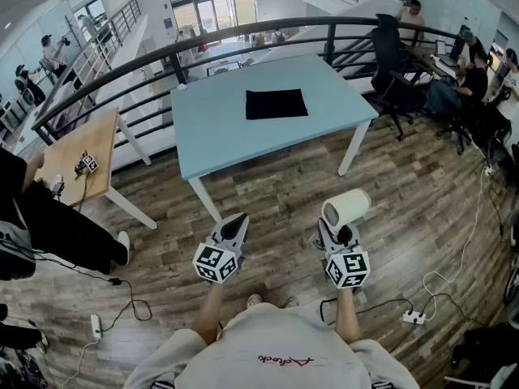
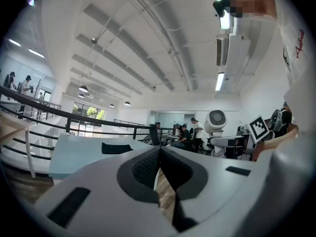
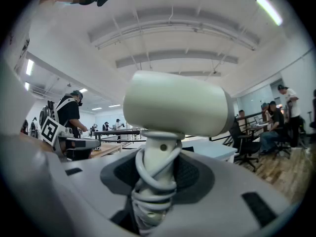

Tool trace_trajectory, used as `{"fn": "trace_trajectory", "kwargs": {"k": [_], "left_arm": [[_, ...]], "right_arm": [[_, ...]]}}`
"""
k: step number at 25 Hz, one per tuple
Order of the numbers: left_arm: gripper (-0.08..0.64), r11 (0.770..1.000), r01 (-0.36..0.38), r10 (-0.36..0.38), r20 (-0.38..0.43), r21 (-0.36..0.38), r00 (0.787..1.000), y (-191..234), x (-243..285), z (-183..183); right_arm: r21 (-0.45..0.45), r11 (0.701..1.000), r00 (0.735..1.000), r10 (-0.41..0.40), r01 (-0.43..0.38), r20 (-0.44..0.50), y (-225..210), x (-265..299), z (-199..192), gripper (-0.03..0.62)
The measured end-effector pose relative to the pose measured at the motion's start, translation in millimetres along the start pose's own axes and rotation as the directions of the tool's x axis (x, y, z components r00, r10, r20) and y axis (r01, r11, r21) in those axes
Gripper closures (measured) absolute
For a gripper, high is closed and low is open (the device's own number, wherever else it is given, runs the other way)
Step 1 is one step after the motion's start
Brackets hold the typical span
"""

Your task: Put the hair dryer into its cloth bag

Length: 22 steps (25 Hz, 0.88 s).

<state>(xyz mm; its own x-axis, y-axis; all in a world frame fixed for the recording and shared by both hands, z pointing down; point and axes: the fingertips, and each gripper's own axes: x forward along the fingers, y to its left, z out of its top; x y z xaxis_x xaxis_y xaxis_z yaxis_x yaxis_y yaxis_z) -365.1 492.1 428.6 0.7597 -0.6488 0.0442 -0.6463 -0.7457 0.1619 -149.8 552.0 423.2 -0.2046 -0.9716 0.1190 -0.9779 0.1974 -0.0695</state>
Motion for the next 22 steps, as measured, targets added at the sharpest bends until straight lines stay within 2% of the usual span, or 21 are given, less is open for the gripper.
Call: {"fn": "trace_trajectory", "kwargs": {"k": [22], "left_arm": [[0.552, 1.000, -0.021, 0.021, 0.007, 0.000, 1.000, -49, 57, -8]], "right_arm": [[0.020, 0.997, 0.997, 0.070, -0.070, -0.019, -64, -3, -5, 0.411]]}}
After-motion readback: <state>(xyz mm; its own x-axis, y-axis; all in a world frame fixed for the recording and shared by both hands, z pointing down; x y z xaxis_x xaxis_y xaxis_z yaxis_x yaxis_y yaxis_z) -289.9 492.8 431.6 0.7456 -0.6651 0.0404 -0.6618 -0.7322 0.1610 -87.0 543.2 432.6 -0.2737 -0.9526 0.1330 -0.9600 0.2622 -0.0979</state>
